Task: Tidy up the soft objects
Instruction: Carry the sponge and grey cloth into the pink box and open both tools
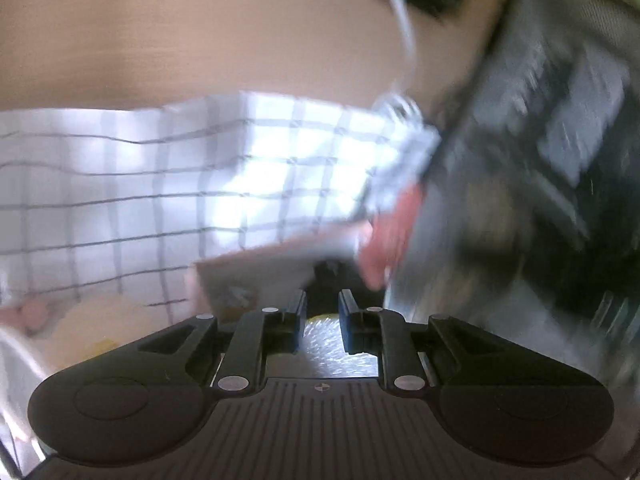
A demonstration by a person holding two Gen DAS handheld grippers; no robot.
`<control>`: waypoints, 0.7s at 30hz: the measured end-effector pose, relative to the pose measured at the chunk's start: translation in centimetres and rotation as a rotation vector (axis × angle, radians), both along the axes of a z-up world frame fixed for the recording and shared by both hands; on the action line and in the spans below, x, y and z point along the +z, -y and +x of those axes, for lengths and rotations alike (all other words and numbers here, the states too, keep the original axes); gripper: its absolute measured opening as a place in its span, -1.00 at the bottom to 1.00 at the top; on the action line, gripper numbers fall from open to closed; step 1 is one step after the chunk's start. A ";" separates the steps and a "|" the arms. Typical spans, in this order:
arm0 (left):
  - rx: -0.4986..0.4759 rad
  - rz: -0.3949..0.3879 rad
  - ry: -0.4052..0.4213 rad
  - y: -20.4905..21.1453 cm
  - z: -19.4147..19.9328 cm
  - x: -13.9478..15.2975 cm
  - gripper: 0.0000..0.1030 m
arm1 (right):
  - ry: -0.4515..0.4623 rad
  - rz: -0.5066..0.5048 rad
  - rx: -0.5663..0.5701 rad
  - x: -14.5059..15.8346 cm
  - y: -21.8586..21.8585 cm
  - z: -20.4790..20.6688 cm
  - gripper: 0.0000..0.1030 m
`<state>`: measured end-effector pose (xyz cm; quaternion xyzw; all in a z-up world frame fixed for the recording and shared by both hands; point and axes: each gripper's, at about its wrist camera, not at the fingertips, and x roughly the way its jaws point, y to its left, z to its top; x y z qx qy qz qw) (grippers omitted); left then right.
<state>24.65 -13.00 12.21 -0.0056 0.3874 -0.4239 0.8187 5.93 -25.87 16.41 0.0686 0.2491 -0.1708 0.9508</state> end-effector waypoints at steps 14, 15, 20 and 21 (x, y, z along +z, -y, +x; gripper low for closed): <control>0.294 0.092 0.091 -16.5 -6.0 -3.7 -0.62 | -0.290 0.054 -0.004 -9.8 0.8 6.5 -0.84; 0.337 0.132 0.074 -17.8 -6.1 -4.6 -0.62 | -0.290 0.025 0.002 -9.9 0.4 6.3 -0.84; 0.480 0.126 -0.027 -22.0 -5.2 -6.4 -0.62 | -0.295 -0.119 -0.021 -9.6 -1.5 5.3 -0.27; 0.492 0.120 -0.022 -22.3 -4.9 -6.2 -0.62 | -0.283 -0.132 -0.028 -9.2 -1.8 5.0 0.12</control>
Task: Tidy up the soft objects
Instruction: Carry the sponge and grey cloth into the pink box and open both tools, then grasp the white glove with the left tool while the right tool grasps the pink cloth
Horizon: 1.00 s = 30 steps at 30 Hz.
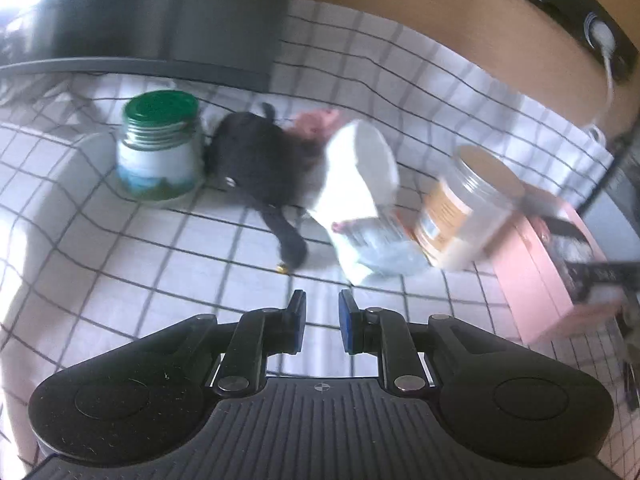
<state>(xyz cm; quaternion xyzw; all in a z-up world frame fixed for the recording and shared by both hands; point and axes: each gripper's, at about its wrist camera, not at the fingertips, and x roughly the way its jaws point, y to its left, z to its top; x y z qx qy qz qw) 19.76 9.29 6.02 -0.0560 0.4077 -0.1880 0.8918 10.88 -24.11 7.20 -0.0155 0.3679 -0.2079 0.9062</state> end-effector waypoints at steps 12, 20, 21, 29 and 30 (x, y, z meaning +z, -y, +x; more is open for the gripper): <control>-0.069 0.017 0.190 4.2 4.8 4.4 -0.58 | 0.187 -0.157 0.043 4.9 -5.7 -7.1 0.52; -0.109 0.162 0.134 8.2 10.3 1.5 -0.55 | 0.175 -0.155 0.146 4.3 -11.1 -8.0 0.54; -0.119 0.175 0.121 8.5 10.8 0.8 -0.55 | 0.169 -0.153 0.159 4.0 -11.7 -7.9 0.54; -0.144 0.128 0.082 8.7 11.8 -2.2 -0.73 | 0.122 -0.247 0.265 2.2 -16.3 -6.6 0.55; -0.140 0.106 0.088 8.3 11.6 -2.2 -0.74 | 0.120 -0.250 0.269 2.3 -16.4 -6.3 0.55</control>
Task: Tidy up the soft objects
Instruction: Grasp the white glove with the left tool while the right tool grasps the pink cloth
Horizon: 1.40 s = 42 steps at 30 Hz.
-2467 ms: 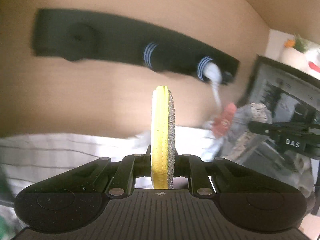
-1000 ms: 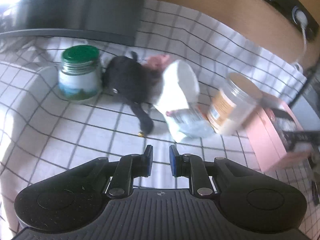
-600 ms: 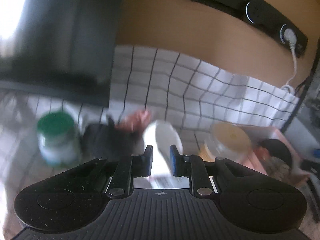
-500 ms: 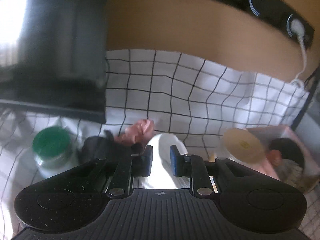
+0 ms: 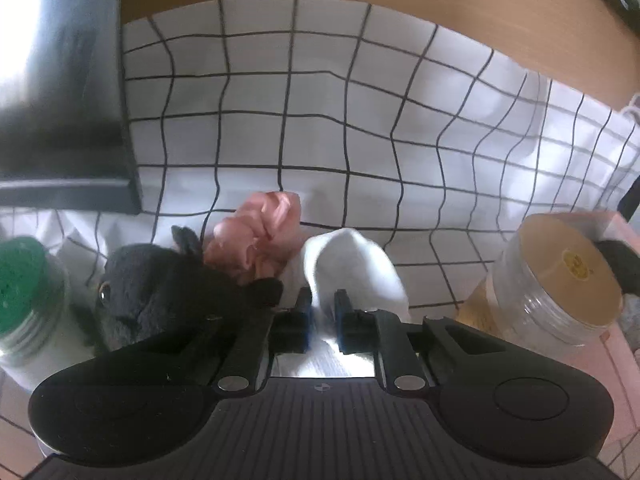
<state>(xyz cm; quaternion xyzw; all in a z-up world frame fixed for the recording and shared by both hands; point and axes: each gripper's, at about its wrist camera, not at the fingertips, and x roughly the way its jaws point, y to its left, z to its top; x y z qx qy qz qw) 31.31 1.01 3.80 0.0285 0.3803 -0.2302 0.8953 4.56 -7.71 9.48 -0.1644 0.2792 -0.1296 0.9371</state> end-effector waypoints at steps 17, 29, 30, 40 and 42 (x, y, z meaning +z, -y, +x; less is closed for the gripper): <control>0.136 -0.207 0.005 -14.0 -7.3 2.1 -0.85 | -0.099 0.178 0.136 4.1 -3.0 16.7 0.55; 0.163 -0.299 0.020 -18.7 -10.4 2.4 -0.85 | -0.406 0.390 -0.104 -3.5 -1.6 31.4 -0.53; 0.157 -0.298 0.030 -18.6 -10.3 2.7 -0.85 | -0.423 0.391 -0.097 -3.6 -1.7 31.4 -0.71; 0.069 -0.248 0.257 -18.7 -8.3 10.7 -0.86 | -0.206 0.366 0.080 6.4 -1.6 25.1 -0.78; 0.060 -0.224 0.307 -18.4 -7.4 12.9 -0.86 | -0.161 0.373 0.099 8.5 -1.2 23.7 -0.79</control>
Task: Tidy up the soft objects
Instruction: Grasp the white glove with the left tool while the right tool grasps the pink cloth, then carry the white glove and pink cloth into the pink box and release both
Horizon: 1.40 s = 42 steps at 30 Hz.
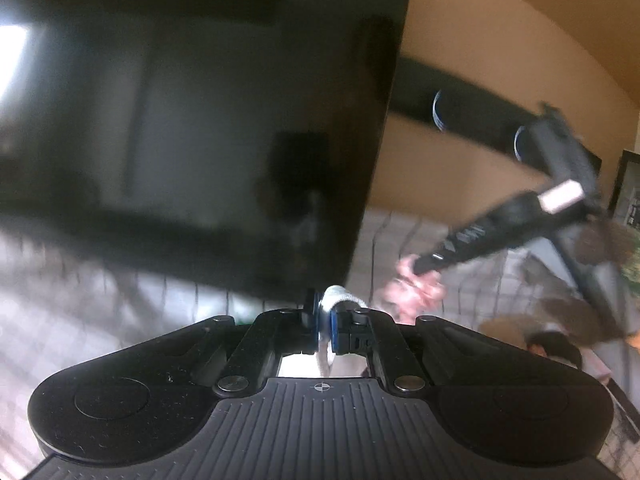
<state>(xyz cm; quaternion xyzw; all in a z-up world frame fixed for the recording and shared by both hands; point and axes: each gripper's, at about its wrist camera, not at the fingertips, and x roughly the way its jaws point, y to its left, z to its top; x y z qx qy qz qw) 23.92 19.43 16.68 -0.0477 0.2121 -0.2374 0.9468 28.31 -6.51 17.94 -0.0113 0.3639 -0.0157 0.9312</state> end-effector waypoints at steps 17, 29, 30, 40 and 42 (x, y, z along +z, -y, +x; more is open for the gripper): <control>-0.120 0.115 0.165 11.5 4.5 7.7 -0.86 | 0.270 -0.019 -0.138 9.0 9.1 -11.6 -0.78; -0.377 0.069 0.135 23.7 1.9 7.7 -0.86 | 0.338 -0.016 -0.352 8.9 17.1 -21.1 -0.78; -0.403 0.065 0.126 24.5 1.7 7.6 -0.85 | 0.336 -0.009 -0.365 8.5 17.6 -21.5 -0.78; -0.634 0.065 -0.081 34.6 -0.1 2.3 -0.85 | 0.226 0.011 -0.416 1.7 20.1 -23.0 -0.78; -0.654 0.068 -0.138 36.0 0.0 0.9 -0.85 | 0.197 0.007 -0.413 0.2 20.1 -22.8 -0.78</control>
